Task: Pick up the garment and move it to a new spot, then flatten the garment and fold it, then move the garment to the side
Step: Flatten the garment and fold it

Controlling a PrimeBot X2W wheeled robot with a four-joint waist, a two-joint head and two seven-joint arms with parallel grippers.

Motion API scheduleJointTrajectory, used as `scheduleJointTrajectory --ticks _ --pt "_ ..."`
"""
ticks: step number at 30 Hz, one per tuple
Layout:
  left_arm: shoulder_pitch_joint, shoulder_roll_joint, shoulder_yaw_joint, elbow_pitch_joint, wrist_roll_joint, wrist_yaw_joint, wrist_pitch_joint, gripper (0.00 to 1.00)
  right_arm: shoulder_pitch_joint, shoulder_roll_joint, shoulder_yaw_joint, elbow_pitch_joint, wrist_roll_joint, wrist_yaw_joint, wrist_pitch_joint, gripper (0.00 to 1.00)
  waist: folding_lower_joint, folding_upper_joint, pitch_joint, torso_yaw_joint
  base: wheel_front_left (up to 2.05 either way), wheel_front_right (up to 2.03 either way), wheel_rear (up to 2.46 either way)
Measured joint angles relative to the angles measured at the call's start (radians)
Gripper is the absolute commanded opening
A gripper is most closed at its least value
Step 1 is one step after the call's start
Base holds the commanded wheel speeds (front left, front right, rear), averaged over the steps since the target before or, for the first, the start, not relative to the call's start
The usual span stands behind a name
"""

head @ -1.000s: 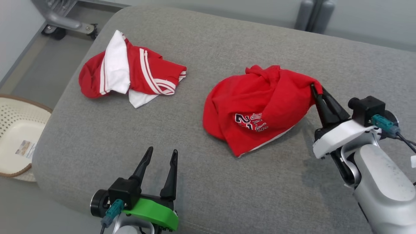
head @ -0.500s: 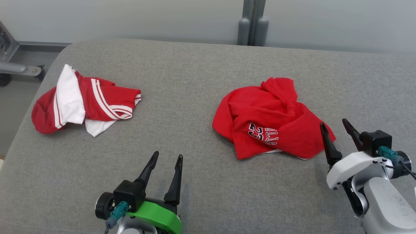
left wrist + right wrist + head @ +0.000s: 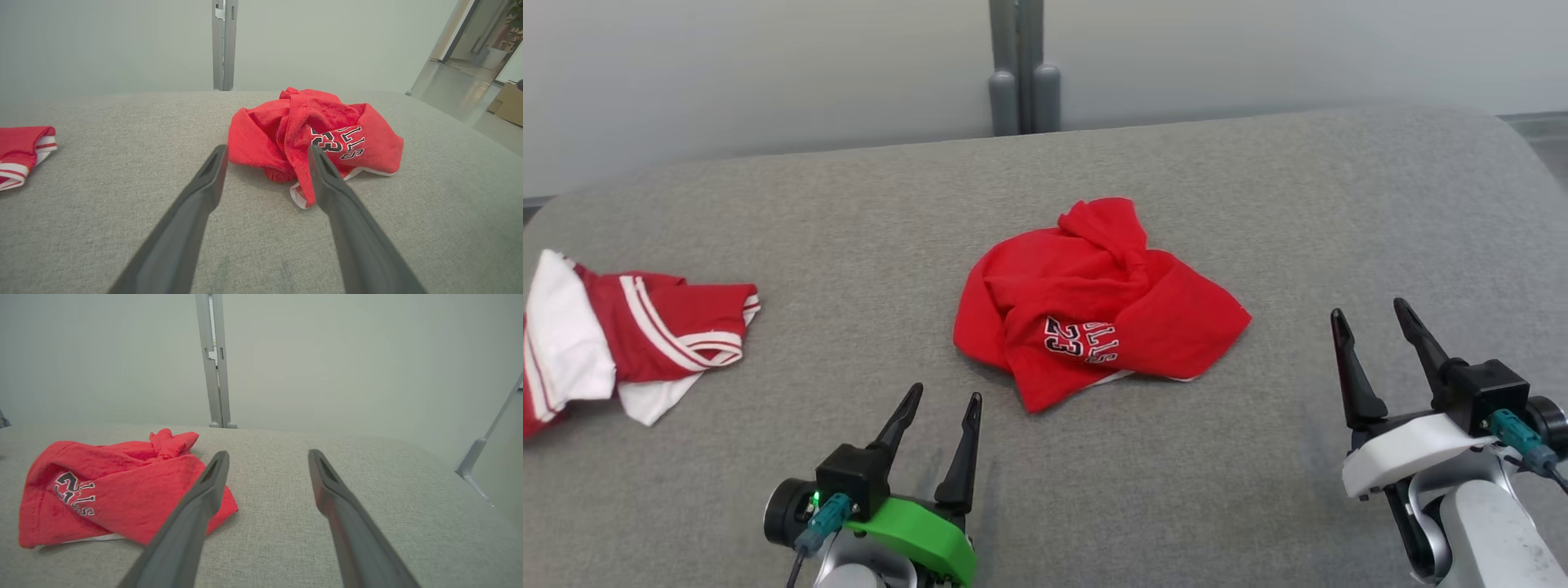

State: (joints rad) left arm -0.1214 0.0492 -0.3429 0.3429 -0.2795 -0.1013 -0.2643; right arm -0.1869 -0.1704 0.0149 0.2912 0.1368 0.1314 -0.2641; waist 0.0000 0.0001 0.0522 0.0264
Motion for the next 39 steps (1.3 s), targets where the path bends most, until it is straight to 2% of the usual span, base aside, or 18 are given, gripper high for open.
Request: scheduleJointTrajectory --ticks 7,11,15,20,21,22,28,32,35,39 --pt "-0.082 0.000 -0.009 0.115 -0.020 -0.001 0.000 1.00 0.018 0.010 0.021 -0.014 0.005 0.000 0.000 1.00 0.0000 0.0000 0.023 -0.127 0.00 0.00 0.00" --pt "-0.123 -0.001 0.016 0.195 -0.056 0.014 0.000 1.00 -0.001 0.017 0.026 -0.019 0.013 0.000 0.000 1.00 0.0000 0.0000 0.054 -0.193 0.00 0.00 0.00" --pt "-0.145 -0.001 0.053 0.228 -0.090 0.023 0.000 1.00 -0.016 0.026 0.025 -0.020 0.021 0.000 0.000 1.00 0.0000 0.0000 0.094 -0.244 0.00 0.00 0.00" --pt "-0.155 -0.001 0.067 0.243 -0.094 0.008 0.000 1.00 -0.026 0.030 0.022 -0.018 0.021 0.000 0.000 1.00 0.0000 0.0000 0.142 -0.287 0.00 0.00 0.00" --pt "-0.157 -0.001 0.069 0.228 -0.094 0.003 0.000 0.35 -0.027 0.030 0.020 -0.017 0.021 0.000 0.000 1.00 0.0000 0.0000 0.150 -0.293 0.00 0.00 0.00" --pt "-0.160 -0.001 0.068 0.204 -0.093 -0.005 0.000 0.00 -0.029 0.030 0.018 -0.018 0.021 0.000 0.000 1.00 0.0000 0.0000 0.156 -0.297 0.00 0.00 0.00" --pt "-0.162 -0.002 0.119 -0.112 -0.036 -0.023 0.000 0.00 -0.032 0.033 0.006 -0.018 0.028 0.000 0.000 1.00 0.0000 0.0000 0.173 -0.281 0.00 0.00 0.00" --pt "-0.168 -0.001 0.119 -0.240 0.014 -0.026 0.000 0.00 -0.029 0.035 0.017 0.000 0.032 0.000 0.000 1.00 0.0000 0.0000 0.166 -0.232 0.00 0.00 0.00" --pt "-0.214 -0.003 0.155 -0.198 0.023 -0.027 0.000 0.00 -0.032 0.044 0.038 0.009 0.038 0.000 0.000 1.00 0.0000 0.0000 0.155 -0.199 0.00 0.00 0.00" --pt "-0.284 0.010 0.238 -0.018 0.089 -0.025 0.000 0.00 -0.055 0.054 0.075 0.014 0.045 0.000 0.000 1.00 0.0000 0.0000 0.147 -0.173 0.00 0.00 0.00"
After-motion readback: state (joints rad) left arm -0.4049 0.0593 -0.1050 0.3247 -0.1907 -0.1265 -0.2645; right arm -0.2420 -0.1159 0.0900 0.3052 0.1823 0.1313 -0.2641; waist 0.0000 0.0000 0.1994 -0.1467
